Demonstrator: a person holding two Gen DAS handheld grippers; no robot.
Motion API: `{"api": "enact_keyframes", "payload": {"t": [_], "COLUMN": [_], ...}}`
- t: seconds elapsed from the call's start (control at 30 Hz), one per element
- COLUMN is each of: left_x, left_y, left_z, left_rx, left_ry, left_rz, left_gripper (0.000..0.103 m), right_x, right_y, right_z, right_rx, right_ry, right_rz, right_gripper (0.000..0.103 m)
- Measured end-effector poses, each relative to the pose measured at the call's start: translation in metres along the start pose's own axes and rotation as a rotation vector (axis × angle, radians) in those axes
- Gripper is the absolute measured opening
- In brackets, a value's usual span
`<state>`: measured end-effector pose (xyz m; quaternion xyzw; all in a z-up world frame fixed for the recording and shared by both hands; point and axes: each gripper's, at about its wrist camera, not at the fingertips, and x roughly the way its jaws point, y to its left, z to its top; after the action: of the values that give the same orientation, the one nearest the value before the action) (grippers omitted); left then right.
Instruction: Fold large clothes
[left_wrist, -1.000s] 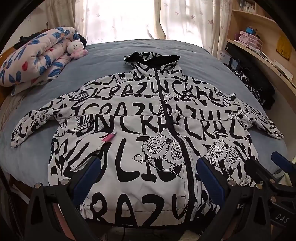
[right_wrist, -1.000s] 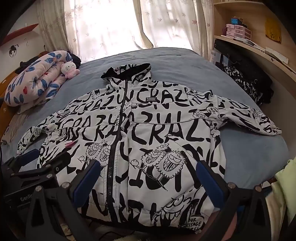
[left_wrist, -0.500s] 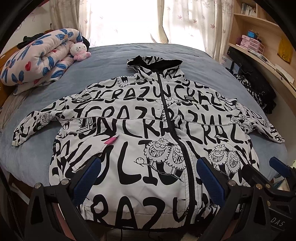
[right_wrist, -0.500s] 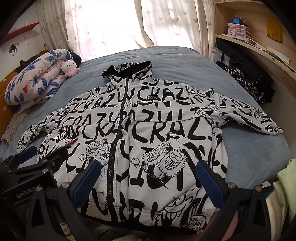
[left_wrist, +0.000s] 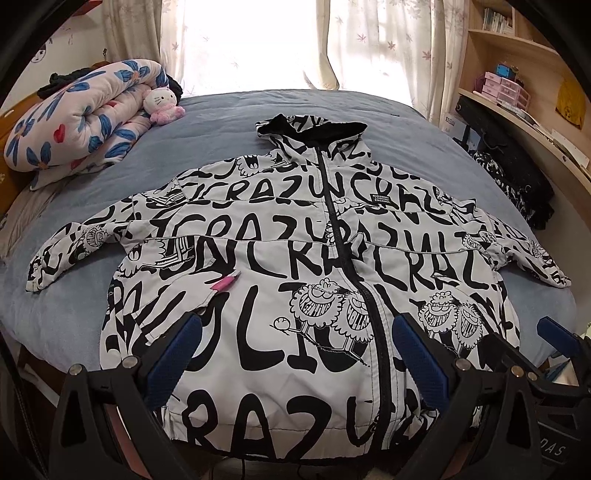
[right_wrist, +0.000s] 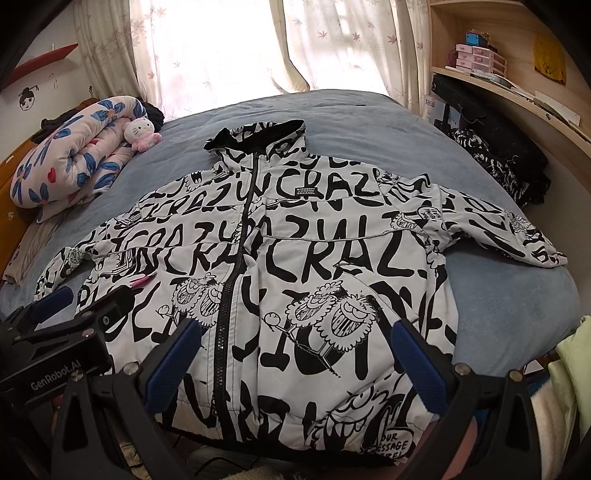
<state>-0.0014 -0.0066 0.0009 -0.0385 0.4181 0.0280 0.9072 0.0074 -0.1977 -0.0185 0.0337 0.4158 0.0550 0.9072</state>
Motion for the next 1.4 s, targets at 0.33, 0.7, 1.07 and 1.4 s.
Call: {"api": "enact_keyframes", "payload": {"t": [0.33, 0.7, 1.07, 1.4], "left_x": [0.007, 0.016, 0.018, 0.019], "left_y": [-0.004, -0.007, -0.008, -0.013], "left_z": [-0.003, -0.003, 0.002, 0.019], "left_rx": [0.018, 0.022, 0.025, 0.031], "left_ry": [0.030, 0.053, 0.052, 0.029], "left_rz": [0.007, 0.010, 0.024, 0.043], "left_gripper": [0.102, 0.102, 0.102, 0.102], "right_x": [0.003, 0.013, 0.016, 0.018], "right_y": [0.001, -0.003, -0.003, -0.007], "right_z": [0.000, -0.001, 0.000, 0.016], "right_rx": [-0.001, 0.006, 0.001, 0.003], "right_ry": [0.004, 0.028, 0.026, 0.019], "right_rz": [0.001, 0.012, 0.012, 0.010], "right_gripper": [0.103, 0.103, 0.103, 0.103]}}
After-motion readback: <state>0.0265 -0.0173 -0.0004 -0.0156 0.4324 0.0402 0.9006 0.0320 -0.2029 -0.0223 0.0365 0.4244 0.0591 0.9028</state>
